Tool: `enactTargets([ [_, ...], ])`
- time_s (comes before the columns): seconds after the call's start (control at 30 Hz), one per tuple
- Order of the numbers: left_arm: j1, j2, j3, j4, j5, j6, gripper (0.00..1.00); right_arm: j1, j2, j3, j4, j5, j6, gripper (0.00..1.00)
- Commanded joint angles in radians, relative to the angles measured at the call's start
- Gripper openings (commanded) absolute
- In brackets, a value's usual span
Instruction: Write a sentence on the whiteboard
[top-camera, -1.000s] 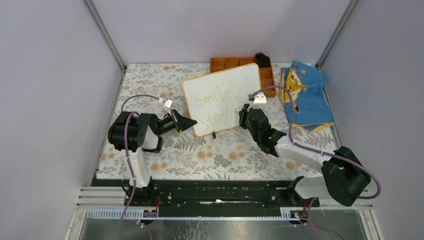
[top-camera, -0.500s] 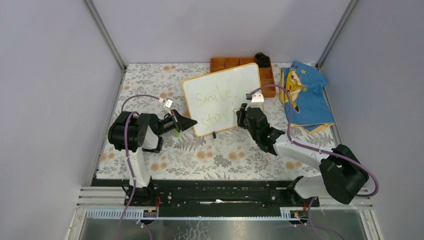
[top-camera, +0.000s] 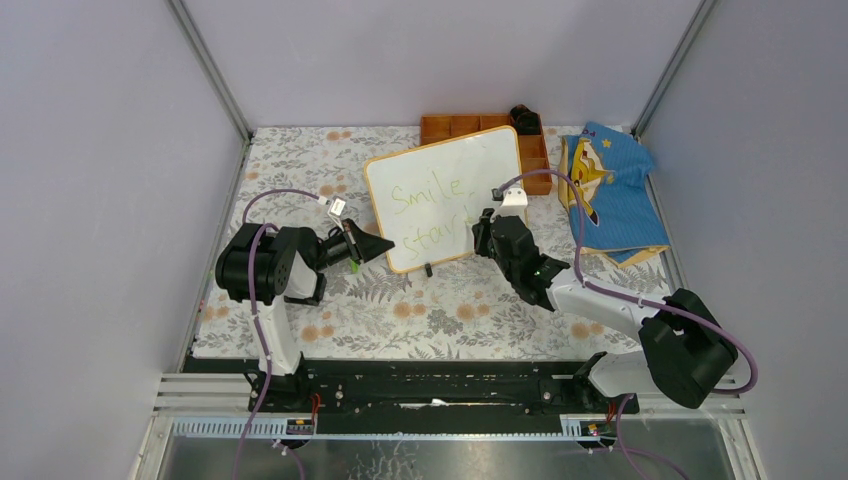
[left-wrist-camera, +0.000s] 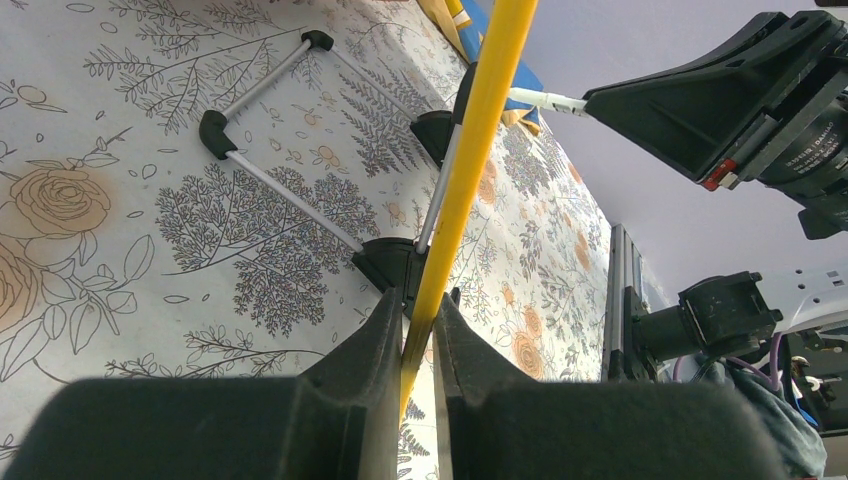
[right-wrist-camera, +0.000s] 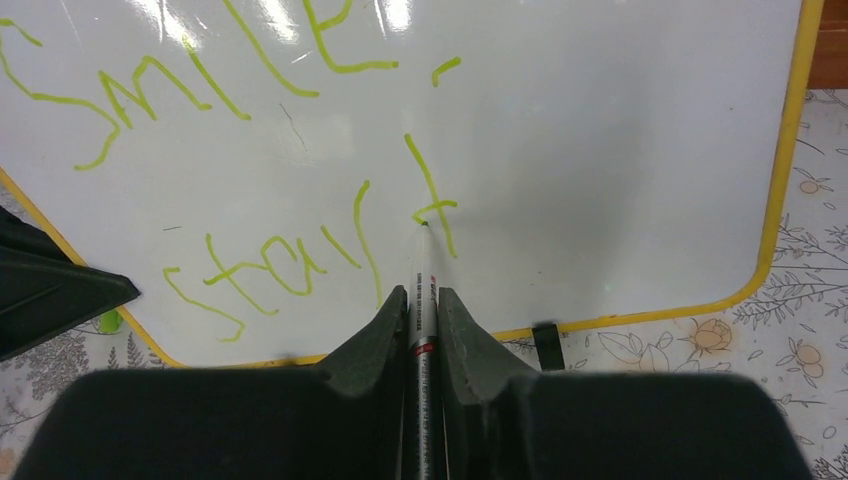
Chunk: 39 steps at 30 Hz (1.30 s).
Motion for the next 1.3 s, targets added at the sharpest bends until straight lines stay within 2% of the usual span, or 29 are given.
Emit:
enactTargets([
  [0.0,-0.004,0.009,0.000,-0.098,-0.037,0.026,0.00,-0.008,-0.019,0.012,-0.020,0.081,0.009,0.00],
  [0.37,-0.004,0.008,0.000,-0.098,-0.037,0.027,0.00,-0.029,-0.025,0.013,-0.060,0.135,0.021,0.00],
  [0.6,-0.004,0.008,0.000,-0.098,-0.037,0.027,0.00,-0.029,-0.116,-0.056,0.036,0.076,0.004,0.00],
  [0.73,-0.004,0.008,-0.001,-0.098,-0.037,0.027,0.00,-0.029,-0.142,-0.050,0.035,0.081,-0.005,0.00],
  [1.27,-0.005,0.006,0.000,-0.101,-0.036,0.029,0.00,-0.048,-0.055,0.029,0.032,0.060,-0.013,0.00],
])
